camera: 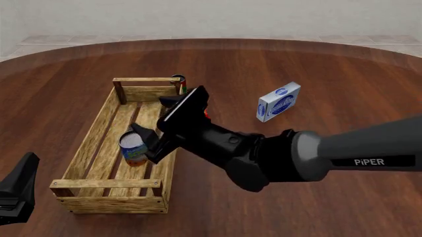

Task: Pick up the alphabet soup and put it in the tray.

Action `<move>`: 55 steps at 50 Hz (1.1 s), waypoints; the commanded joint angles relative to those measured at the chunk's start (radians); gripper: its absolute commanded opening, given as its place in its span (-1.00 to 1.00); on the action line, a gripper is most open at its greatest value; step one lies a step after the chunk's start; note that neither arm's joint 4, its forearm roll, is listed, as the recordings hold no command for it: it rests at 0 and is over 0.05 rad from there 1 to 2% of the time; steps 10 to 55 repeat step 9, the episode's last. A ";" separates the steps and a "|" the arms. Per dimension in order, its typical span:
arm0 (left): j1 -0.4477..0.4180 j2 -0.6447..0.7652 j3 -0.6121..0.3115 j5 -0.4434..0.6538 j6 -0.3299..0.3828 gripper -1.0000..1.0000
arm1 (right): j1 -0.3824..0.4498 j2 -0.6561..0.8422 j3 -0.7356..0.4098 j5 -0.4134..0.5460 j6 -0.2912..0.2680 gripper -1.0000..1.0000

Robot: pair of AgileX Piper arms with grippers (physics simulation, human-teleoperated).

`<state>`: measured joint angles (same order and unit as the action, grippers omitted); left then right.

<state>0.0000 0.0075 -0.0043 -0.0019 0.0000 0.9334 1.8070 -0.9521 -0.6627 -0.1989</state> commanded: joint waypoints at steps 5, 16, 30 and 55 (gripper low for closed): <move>0.000 0.000 0.000 0.000 0.000 1.00 | -0.009 -0.067 0.065 -0.020 -0.002 1.00; 0.000 0.000 0.000 0.000 0.000 1.00 | -0.010 -0.072 0.076 -0.026 0.000 1.00; 0.000 0.000 0.000 0.000 0.000 1.00 | -0.010 -0.072 0.076 -0.026 0.000 1.00; 0.000 0.000 0.000 0.000 0.000 1.00 | -0.010 -0.072 0.076 -0.026 0.000 1.00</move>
